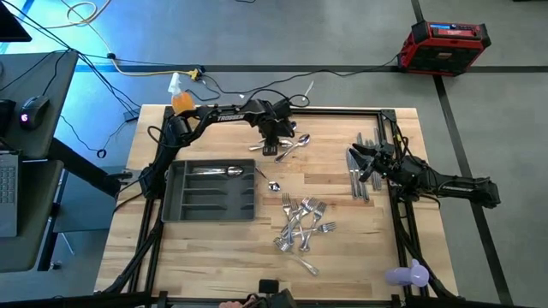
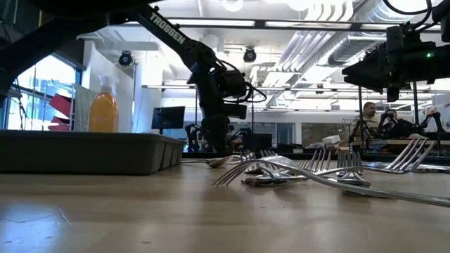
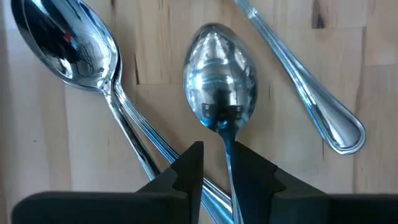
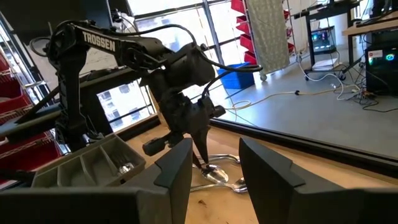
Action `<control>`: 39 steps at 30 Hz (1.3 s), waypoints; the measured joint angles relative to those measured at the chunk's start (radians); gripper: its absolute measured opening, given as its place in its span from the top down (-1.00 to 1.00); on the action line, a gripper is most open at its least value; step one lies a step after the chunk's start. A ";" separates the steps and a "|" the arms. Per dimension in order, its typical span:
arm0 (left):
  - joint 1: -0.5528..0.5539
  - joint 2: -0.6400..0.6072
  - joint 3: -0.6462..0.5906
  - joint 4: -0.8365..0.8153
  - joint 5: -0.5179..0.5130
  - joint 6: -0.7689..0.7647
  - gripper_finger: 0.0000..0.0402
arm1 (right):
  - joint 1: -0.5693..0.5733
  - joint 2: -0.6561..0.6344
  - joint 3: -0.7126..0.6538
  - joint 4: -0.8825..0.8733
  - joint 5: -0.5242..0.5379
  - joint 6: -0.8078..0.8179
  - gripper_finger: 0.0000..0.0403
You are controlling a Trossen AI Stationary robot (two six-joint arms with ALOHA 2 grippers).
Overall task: Sort silverware
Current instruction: Put the silver spoon into the black silverware tray
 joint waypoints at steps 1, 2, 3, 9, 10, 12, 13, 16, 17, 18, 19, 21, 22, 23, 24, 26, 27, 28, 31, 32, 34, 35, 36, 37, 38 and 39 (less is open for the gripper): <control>0.000 0.000 0.000 0.001 0.000 0.000 0.73 | 0.000 0.000 0.000 0.000 0.000 0.000 0.40; 0.000 0.000 0.000 0.001 0.003 0.002 0.73 | 0.000 0.000 0.000 0.000 0.000 0.000 0.40; 0.001 0.000 0.000 0.000 0.009 0.006 0.73 | 0.000 0.000 0.000 0.000 0.000 0.000 0.40; 0.008 0.000 0.003 -0.072 0.010 0.065 0.71 | 0.000 0.000 0.000 0.000 0.000 0.000 0.40; 0.010 0.000 0.012 -0.110 0.009 0.078 0.69 | 0.000 0.000 0.000 0.000 0.000 0.001 0.40; 0.016 -0.001 0.019 -0.149 0.010 0.103 0.65 | 0.000 0.000 0.000 0.000 0.001 0.008 0.40; 0.019 -0.001 0.019 -0.150 0.010 0.108 0.62 | 0.000 0.000 0.000 0.000 0.001 0.008 0.40; 0.028 -0.001 0.019 -0.138 0.013 0.108 0.53 | 0.000 0.000 0.000 0.000 0.001 0.001 0.40; 0.029 -0.001 0.019 -0.135 0.024 0.108 0.51 | 0.000 0.000 0.000 0.000 0.001 0.001 0.40; 0.029 -0.001 0.019 -0.133 0.044 0.108 0.48 | 0.000 0.000 0.000 0.000 0.001 0.001 0.40; 0.030 0.000 0.019 -0.128 0.060 0.104 0.46 | 0.000 0.000 0.000 0.000 0.001 0.001 0.40; 0.026 0.000 0.019 -0.125 0.066 0.098 0.42 | 0.000 0.000 0.000 0.000 0.001 0.000 0.40; 0.022 0.000 0.019 -0.127 0.062 0.097 0.40 | 0.000 0.000 0.000 0.000 0.001 0.001 0.40; 0.020 0.000 0.019 -0.127 0.058 0.095 0.39 | 0.000 0.000 0.000 0.000 0.002 0.000 0.40; 0.018 0.000 0.019 -0.127 0.057 0.088 0.38 | 0.000 0.000 0.000 -0.001 0.001 0.000 0.40; 0.015 0.000 0.019 -0.131 0.056 0.077 0.36 | 0.000 0.000 0.000 -0.001 0.001 0.000 0.40; 0.011 0.000 0.019 -0.139 0.052 0.076 0.35 | 0.000 0.000 0.000 -0.001 0.002 0.000 0.40; 0.008 0.000 0.019 -0.149 0.042 0.074 0.34 | 0.000 0.000 0.000 -0.001 0.002 0.000 0.40; -0.003 -0.008 0.019 -0.180 0.013 0.048 0.33 | 0.000 0.000 0.000 -0.001 0.002 0.000 0.40; -0.006 -0.012 0.019 -0.188 0.014 0.037 0.33 | 0.000 0.000 0.000 -0.001 0.002 0.000 0.40; -0.011 -0.018 0.020 -0.197 0.014 0.014 0.33 | 0.000 0.000 0.000 -0.001 0.002 0.000 0.40; -0.014 -0.018 0.020 -0.199 0.014 0.000 0.33 | 0.000 0.000 0.000 -0.001 0.003 0.000 0.40; -0.016 -0.017 0.019 -0.198 0.014 -0.011 0.33 | 0.000 0.000 0.000 -0.001 0.004 0.000 0.40; -0.018 -0.016 0.019 -0.195 0.015 -0.023 0.33 | 0.000 0.000 0.000 -0.001 0.004 0.000 0.40; -0.021 -0.014 0.019 -0.188 0.015 -0.034 0.34 | 0.000 0.000 0.000 -0.001 0.005 0.000 0.40; -0.024 -0.011 0.019 -0.176 0.016 -0.048 0.34 | 0.000 0.000 0.000 -0.001 0.006 0.000 0.40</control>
